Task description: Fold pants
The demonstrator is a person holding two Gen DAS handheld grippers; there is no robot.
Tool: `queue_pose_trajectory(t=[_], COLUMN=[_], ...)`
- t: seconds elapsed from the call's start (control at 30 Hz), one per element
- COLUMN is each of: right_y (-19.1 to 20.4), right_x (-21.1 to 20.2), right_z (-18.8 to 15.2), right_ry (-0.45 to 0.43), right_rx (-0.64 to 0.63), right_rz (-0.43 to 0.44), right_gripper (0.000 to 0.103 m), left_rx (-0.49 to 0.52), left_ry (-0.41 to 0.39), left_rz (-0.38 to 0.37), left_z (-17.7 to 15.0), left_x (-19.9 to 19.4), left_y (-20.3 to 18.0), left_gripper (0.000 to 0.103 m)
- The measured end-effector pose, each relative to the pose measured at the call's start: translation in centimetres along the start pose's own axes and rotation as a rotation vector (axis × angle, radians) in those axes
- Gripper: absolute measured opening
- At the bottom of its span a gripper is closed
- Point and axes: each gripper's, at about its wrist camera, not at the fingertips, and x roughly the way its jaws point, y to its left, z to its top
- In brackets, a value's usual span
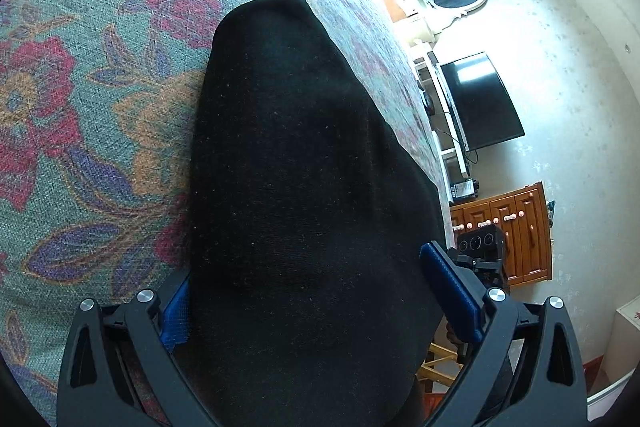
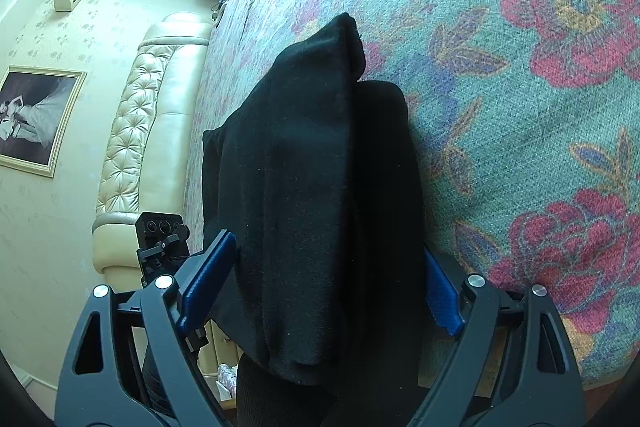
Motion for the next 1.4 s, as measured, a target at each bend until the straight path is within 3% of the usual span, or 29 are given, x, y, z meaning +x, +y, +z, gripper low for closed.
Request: queue_pose_trajectory(t=[0.23, 0.37, 0.57, 0.6, 0.63, 0.67, 0.73, 1.03, 1.4], right_y=[0.5, 1.5, 4.3, 5.0, 5.6, 6.1, 6.8, 7.7, 8.4], right_x=[0.5, 1.1, 1.8, 2.0, 2.1, 2.3, 2.5, 3.0, 2.9], right_z=[-0.1, -0.3, -0.8, -0.9, -1.0, -1.1, -1.3, -1.2, -1.7], right_ry=[-0.003, -0.003, -0.020, -0.024, -0.026, -0.029, -0.037, -0.062, -0.086], right_rx=[-0.019, -0.065, -0.184, -0.215, -0.238, -0.257, -0.285, -0.334, -0.384], right_rz=[-0.054, -0.144, -0.272, -0.303, -0.329, -0.349, -0.375, -0.433, -0.469], right_gripper=[0.076, 0.053, 0.035, 0.034, 0.033, 0.033, 0.033, 0.033, 0.032], left_rx=[0.011, 0.026, 0.063, 0.071, 0.076, 0.074, 0.031, 0.054, 0.066], left_ry=[0.016, 0.016, -0.013, -0.017, -0.020, -0.018, -0.019, -0.035, -0.061], left_rz=[0.012, 0.024, 0.033, 0.035, 0.051, 0.075, 0.050, 0.051, 0.070], left_z=[0.2, 0.0, -0.4, -0.4, -0.4, -0.4, -0.2, -0.2, 0.1], left_x=[0.7, 0.8, 1.1, 1.1, 1.1, 1.1, 0.9, 0.6, 0.1], left_y=[-0.2, -0.2, -1.0, -1.1, -1.1, -0.8, 0.3, 0.3, 0.3], left_gripper=[0.098, 0.098, 0.097, 0.097, 0.084, 0.055, 0.046, 0.037, 0.036])
